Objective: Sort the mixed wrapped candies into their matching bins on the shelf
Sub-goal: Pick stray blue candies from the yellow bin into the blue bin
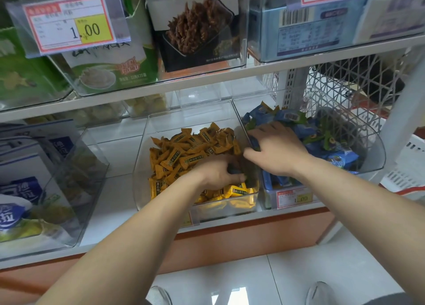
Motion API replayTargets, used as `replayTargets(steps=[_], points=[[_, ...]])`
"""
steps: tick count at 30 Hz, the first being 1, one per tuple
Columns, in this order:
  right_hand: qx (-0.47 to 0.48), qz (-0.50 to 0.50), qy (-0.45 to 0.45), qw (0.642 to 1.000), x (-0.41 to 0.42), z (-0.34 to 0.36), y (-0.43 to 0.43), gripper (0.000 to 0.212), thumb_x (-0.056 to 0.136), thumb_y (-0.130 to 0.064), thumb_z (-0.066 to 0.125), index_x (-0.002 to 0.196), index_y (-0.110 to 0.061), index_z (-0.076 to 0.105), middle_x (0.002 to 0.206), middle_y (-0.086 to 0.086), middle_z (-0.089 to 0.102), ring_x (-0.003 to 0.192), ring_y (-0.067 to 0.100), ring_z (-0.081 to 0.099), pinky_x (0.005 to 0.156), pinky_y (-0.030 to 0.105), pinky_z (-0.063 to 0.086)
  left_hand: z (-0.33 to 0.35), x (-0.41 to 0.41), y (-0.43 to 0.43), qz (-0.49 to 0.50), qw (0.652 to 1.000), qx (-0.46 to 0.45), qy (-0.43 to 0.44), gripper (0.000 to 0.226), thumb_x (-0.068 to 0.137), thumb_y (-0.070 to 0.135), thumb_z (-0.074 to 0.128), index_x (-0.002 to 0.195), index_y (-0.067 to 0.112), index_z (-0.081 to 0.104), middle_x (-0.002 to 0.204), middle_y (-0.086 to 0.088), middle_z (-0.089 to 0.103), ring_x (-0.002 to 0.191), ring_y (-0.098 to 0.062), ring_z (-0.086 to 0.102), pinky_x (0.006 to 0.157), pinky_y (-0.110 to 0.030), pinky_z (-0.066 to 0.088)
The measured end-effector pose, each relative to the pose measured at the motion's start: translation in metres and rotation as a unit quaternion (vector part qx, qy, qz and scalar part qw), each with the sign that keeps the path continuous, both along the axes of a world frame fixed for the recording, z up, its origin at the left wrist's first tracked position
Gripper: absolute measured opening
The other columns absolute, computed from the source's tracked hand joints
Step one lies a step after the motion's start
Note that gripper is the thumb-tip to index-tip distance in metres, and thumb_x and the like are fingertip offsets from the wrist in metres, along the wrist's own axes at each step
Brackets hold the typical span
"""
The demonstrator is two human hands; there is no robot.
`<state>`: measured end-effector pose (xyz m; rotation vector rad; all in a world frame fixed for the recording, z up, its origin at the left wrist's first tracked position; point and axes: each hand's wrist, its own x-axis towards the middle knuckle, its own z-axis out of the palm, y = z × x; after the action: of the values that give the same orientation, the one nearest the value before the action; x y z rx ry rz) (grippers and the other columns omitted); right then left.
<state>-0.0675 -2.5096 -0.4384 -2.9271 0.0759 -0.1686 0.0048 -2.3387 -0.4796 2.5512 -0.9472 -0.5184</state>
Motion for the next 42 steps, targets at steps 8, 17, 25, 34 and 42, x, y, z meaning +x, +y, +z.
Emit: replayTargets(steps=[8, 17, 25, 34, 42], points=[[-0.005, -0.004, -0.006, 1.0, 0.002, 0.001, 0.0, 0.07, 0.071, -0.065, 0.03, 0.122, -0.029, 0.06, 0.129, 0.004, 0.058, 0.123, 0.03, 0.044, 0.095, 0.041, 0.035, 0.012, -0.002, 0.013, -0.034, 0.997, -0.047, 0.046, 0.058, 0.081, 0.043, 0.077, 0.13, 0.019, 0.059, 0.113, 0.012, 0.057, 0.101, -0.008, 0.055, 0.079, -0.014, 0.043], [0.048, 0.012, -0.128, 0.99, 0.003, 0.01, 0.004, 0.044, 0.094, -0.049, 0.053, 0.132, -0.027, 0.058, 0.133, 0.002, 0.058, 0.126, 0.03, 0.048, 0.102, 0.046, 0.042, 0.021, 0.002, 0.034, 0.14, 0.955, -0.256, -0.055, 0.042, 0.072, 0.036, 0.085, 0.107, 0.026, 0.063, 0.095, 0.014, 0.062, 0.088, -0.004, 0.06, 0.072, -0.014, 0.046], [0.149, 0.051, -0.065, 0.985, 0.0, 0.014, 0.019, 0.045, 0.098, -0.038, 0.049, 0.142, -0.032, 0.052, 0.133, -0.002, 0.065, 0.124, 0.024, 0.057, 0.097, 0.034, 0.048, 0.038, -0.011, 0.029, 0.154, 0.93, -0.332, -0.022, 0.032, 0.078, 0.02, 0.082, 0.107, 0.019, 0.066, 0.094, 0.011, 0.066, 0.09, -0.01, 0.065, 0.076, -0.012, 0.05], [0.354, 0.069, -0.164, 0.918, -0.007, 0.033, 0.024, 0.011, 0.094, -0.032, 0.064, 0.099, -0.027, 0.073, 0.088, -0.009, 0.075, 0.084, 0.007, 0.069, 0.08, 0.037, 0.056, 0.058, -0.029, 0.021, 0.119, 0.911, -0.394, -0.019, 0.052, 0.076, 0.017, 0.084, 0.122, 0.016, 0.061, 0.104, 0.003, 0.07, 0.095, -0.006, 0.067, 0.082, -0.019, 0.053], [-0.053, -0.12, -0.179, 0.975, -0.01, 0.011, -0.023, 0.027, 0.098, -0.04, 0.05, 0.116, -0.025, 0.065, 0.115, 0.005, 0.064, 0.104, 0.034, 0.06, 0.066, 0.034, 0.046, 0.026, -0.014, 0.044, -0.081, 0.997, 0.007, -0.005, 0.051, 0.084, 0.054, 0.069, 0.129, 0.035, 0.06, 0.137, 0.013, 0.056, 0.124, -0.006, 0.05, 0.101, -0.026, 0.041]])
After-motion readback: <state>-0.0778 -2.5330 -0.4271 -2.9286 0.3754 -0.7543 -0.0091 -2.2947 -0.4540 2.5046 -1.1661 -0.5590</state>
